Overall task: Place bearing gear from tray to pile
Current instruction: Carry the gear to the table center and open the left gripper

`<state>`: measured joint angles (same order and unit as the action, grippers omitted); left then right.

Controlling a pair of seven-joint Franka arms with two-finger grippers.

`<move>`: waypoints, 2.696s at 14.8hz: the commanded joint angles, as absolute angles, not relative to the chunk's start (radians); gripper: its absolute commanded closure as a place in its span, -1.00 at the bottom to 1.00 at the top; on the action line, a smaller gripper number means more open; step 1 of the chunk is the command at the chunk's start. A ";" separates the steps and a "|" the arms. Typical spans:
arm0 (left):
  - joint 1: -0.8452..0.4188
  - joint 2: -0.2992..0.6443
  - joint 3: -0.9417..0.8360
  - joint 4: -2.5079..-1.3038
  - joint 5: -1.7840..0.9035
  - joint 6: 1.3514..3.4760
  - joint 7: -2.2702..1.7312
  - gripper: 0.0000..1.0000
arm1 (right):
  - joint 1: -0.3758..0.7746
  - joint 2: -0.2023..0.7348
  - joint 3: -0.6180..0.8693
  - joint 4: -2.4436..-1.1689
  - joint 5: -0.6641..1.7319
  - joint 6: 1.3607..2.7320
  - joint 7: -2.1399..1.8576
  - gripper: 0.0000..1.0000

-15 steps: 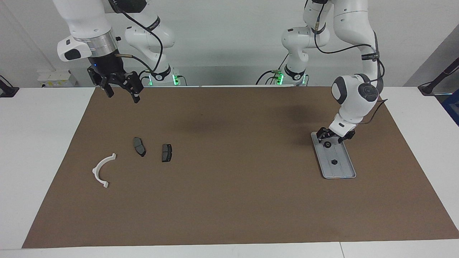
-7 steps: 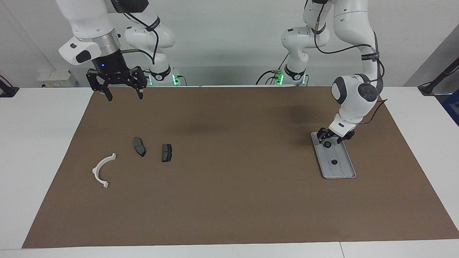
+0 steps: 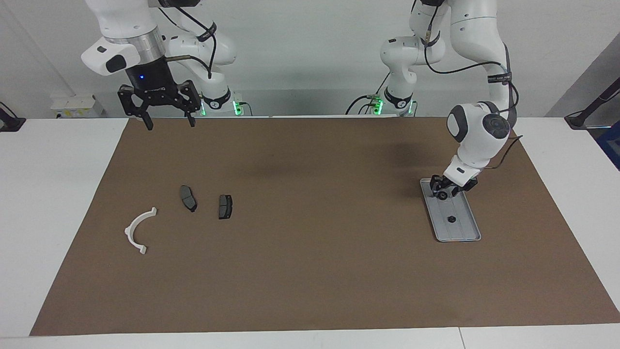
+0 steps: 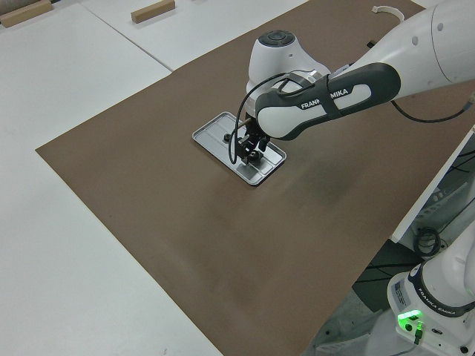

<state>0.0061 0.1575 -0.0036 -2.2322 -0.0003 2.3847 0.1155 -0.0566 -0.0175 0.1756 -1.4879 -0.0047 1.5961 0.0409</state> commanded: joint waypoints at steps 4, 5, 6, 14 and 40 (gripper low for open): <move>0.003 0.161 -0.002 -2.246 -0.012 2.421 0.118 0.06 | -0.066 -0.044 0.179 -1.509 0.021 1.552 -0.028 -1.00; 0.003 0.160 -0.002 -2.246 -0.012 2.421 0.118 0.23 | -0.066 -0.044 0.179 -1.514 0.021 1.552 -0.028 -1.00; 0.003 0.161 -0.002 -2.246 -0.012 2.419 0.118 0.43 | -0.066 -0.049 0.179 -1.520 0.023 1.552 -0.025 -1.00; 0.002 0.167 -0.005 -2.052 -0.017 2.196 0.104 0.97 | -0.035 -0.091 0.179 -1.727 0.021 1.732 -0.020 -1.00; -0.641 0.489 -0.002 -1.581 0.091 2.108 -0.857 1.00 | -0.057 0.189 0.176 -1.916 0.018 2.220 0.055 -1.00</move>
<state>-0.6129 0.4835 -0.0177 -1.5875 0.0611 2.1134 -0.8098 -0.0458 0.1836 0.1711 -1.9119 -0.0031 2.2052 0.0503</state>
